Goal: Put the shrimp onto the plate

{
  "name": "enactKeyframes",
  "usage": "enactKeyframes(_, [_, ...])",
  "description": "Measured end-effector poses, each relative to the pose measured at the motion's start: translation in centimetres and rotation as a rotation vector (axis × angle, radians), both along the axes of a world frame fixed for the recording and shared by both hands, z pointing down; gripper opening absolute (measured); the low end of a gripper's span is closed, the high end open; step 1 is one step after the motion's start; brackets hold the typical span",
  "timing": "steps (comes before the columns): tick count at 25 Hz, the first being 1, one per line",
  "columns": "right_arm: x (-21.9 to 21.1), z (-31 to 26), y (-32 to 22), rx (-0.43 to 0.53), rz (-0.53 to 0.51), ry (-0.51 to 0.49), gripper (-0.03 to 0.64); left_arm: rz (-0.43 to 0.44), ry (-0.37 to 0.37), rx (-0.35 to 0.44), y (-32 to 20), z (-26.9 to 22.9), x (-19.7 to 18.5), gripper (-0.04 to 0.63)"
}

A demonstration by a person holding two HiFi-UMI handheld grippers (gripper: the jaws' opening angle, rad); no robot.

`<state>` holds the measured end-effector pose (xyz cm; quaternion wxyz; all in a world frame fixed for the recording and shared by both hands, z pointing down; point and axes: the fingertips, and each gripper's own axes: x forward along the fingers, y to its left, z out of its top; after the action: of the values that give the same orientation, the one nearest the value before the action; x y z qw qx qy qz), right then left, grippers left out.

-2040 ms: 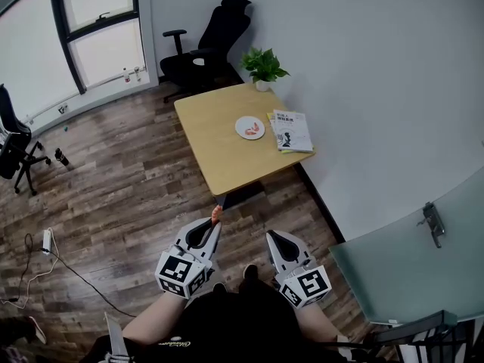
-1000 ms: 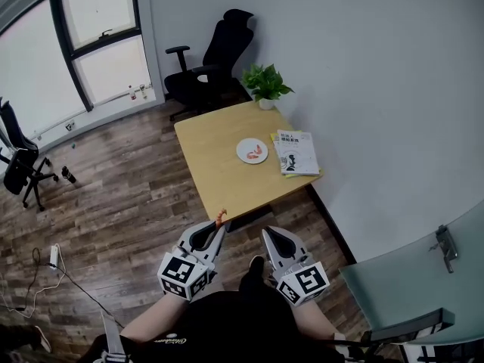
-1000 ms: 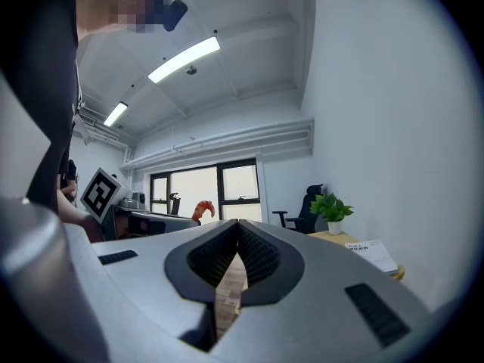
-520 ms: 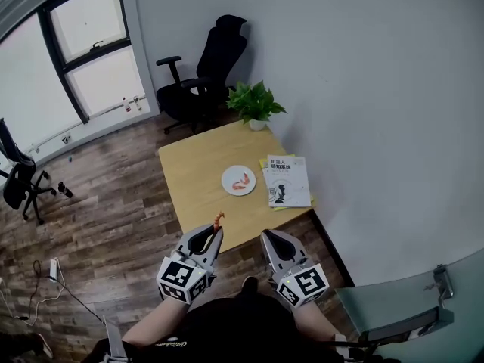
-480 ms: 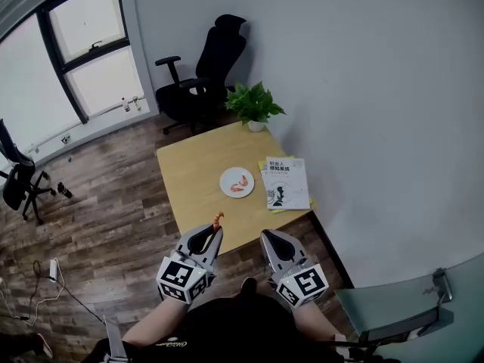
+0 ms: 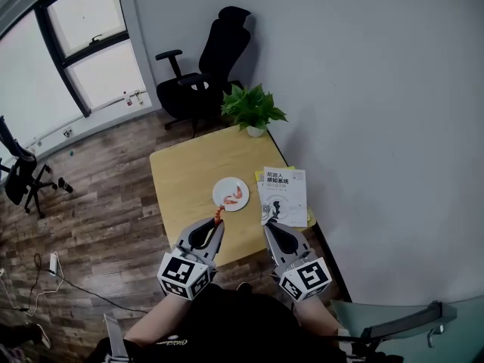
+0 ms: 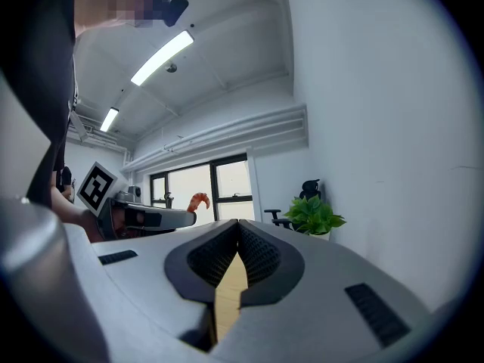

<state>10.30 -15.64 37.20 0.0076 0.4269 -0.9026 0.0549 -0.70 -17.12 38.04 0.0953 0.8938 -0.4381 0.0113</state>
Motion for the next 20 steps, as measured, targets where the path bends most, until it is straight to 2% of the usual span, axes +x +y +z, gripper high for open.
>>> enactKeyframes(5, [-1.2,-0.5,-2.1,0.013,-0.03,0.005,0.003,-0.018,-0.002,-0.009,-1.5,0.2,-0.6,0.037])
enactKeyframes(9, [-2.2,-1.1,-3.4,0.033,-0.023,0.011,0.003,0.003,-0.011,0.001,-2.8,-0.1,-1.1,0.037])
enactKeyframes(14, [-3.8,-0.1,-4.3,0.0,-0.022,0.02,0.003,0.022,-0.014,0.007,-4.0,-0.1,-2.1,0.037])
enactKeyframes(20, [-5.2,1.4,-4.6,-0.048,-0.022,0.039,0.003,0.023,0.0,-0.075,-4.2,2.6,-3.8,0.037])
